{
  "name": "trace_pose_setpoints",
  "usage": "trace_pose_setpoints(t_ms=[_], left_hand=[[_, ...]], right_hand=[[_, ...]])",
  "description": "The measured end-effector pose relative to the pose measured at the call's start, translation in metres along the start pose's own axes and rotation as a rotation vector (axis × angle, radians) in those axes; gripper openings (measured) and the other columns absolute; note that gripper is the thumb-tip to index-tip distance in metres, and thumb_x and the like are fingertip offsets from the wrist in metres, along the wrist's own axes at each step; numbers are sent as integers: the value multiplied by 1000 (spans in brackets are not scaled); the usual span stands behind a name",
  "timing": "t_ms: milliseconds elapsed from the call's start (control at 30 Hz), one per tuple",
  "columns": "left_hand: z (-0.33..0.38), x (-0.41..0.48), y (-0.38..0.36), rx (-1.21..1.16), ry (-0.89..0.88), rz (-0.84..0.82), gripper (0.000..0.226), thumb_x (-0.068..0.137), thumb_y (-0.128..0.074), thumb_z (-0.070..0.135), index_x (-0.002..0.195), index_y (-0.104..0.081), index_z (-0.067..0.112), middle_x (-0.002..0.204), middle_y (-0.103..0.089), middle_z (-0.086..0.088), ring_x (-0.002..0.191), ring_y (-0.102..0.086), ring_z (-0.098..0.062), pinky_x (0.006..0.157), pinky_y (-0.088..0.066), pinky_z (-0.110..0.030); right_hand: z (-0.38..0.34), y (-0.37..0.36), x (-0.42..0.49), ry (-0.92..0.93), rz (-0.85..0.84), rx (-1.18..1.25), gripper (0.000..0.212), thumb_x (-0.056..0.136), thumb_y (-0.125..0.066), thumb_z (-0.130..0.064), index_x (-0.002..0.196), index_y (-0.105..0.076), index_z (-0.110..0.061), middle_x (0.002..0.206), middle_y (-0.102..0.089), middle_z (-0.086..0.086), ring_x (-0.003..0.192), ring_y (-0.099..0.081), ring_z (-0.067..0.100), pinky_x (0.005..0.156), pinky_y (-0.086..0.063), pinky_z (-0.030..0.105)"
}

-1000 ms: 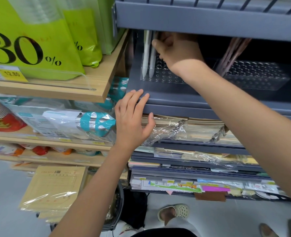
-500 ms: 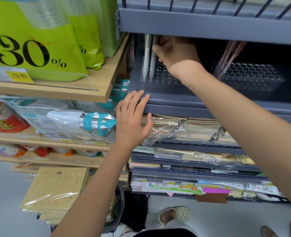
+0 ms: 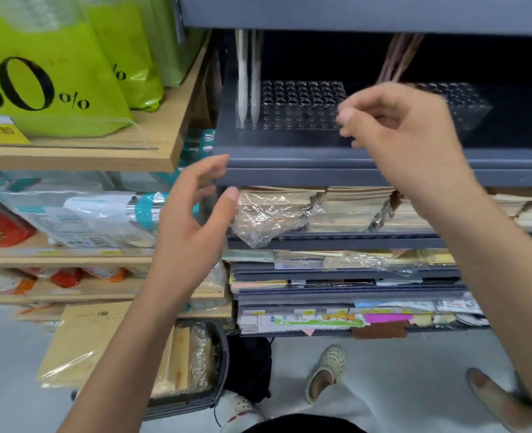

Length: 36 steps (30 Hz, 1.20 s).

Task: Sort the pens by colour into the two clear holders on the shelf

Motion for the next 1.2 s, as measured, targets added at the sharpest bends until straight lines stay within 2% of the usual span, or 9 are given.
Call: trace_pose_setpoints(t_ms=[100, 200, 367, 467, 533, 600, 867, 1067, 1200], left_hand=[[-11, -37, 3, -137, 87, -59, 22, 97, -55, 28, 115, -66, 28, 115, -71, 5, 107, -66, -12, 87, -51, -17], [-58, -87, -10, -253, 349, -74, 17, 97, -56, 24, 107, -69, 23, 101, -74, -6, 90, -71, -21, 76, -57, -25], [-161, -201, -57, -112, 896, -159, 16, 101, -55, 10, 102, -70, 8, 94, -77, -10, 79, -72, -24, 66, -57, -24], [-200, -268, -86, -38, 1146, -236, 19, 102, -53, 11, 106, -68, 0, 96, -75, -18, 79, -71, -28, 70, -56, -34], [-212, -303, -106, 17, 1237, -295, 19, 103, -51, 11, 105, -66, -1, 94, -74, -19, 73, -70, -27, 64, -55, -32], [-215, -330, -127, 72, 1286, -346, 19, 102, -51, 10, 103, -67, 1, 87, -74, -14, 67, -70, -24, 56, -54, -29], [-173, -399, -235, 125, 1345, -418, 18, 101, -51, 9, 99, -67, 1, 84, -74, -15, 68, -68, -28, 61, -50, -31], [-127, -393, -327, 99, 1251, -438, 16, 100, -51, 0, 96, -65, -4, 85, -67, -22, 72, -62, -30, 66, -52, -32], [-115, -364, -374, 134, 1191, -510, 16, 100, -51, -2, 96, -66, -2, 82, -71, -19, 67, -64, -28, 53, -52, -25]], right_hand=[[37, 21, -56, -130, -26, 63, 7, 89, -66, -29, 89, -73, -28, 90, -74, -10, 86, -70, 8, 77, -57, 23], [114, 27, -125, -379, -35, 90, 10, 89, -66, -21, 87, -74, -28, 87, -75, -9, 82, -70, 4, 68, -53, 13], [286, 30, -291, -992, -8, 92, 21, 90, -59, 7, 82, -69, -10, 88, -69, 15, 60, -64, 8, 52, -51, 19], [347, 52, -392, -1320, -28, 112, 13, 93, -57, -1, 96, -70, 0, 86, -70, 15, 66, -64, 20, 58, -50, 28], [366, 75, -441, -1443, -39, 128, 12, 92, -60, -6, 95, -70, 1, 83, -71, 14, 66, -63, 24, 62, -49, 30], [376, 103, -472, -1508, -29, 118, 11, 91, -62, -7, 91, -69, 1, 76, -69, 12, 62, -62, 23, 61, -48, 30], [411, 216, -536, -1581, -91, 146, 17, 92, -56, 1, 78, -66, -1, 72, -59, 15, 63, -52, 25, 55, -37, 27], [445, 296, -558, -1569, -108, 137, 11, 93, -59, -8, 88, -69, -5, 81, -69, 13, 66, -64, 24, 59, -49, 29], [465, 336, -557, -1600, -15, 215, 10, 92, -61, -9, 94, -70, -4, 87, -73, 16, 67, -68, 25, 61, -53, 31]])
Point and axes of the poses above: each hand's wrist, its own x-axis towards the middle knuckle, its own y-axis out of the back of the hand, z = x × y, the point moved 6 cm from there along x, towards the middle knuckle
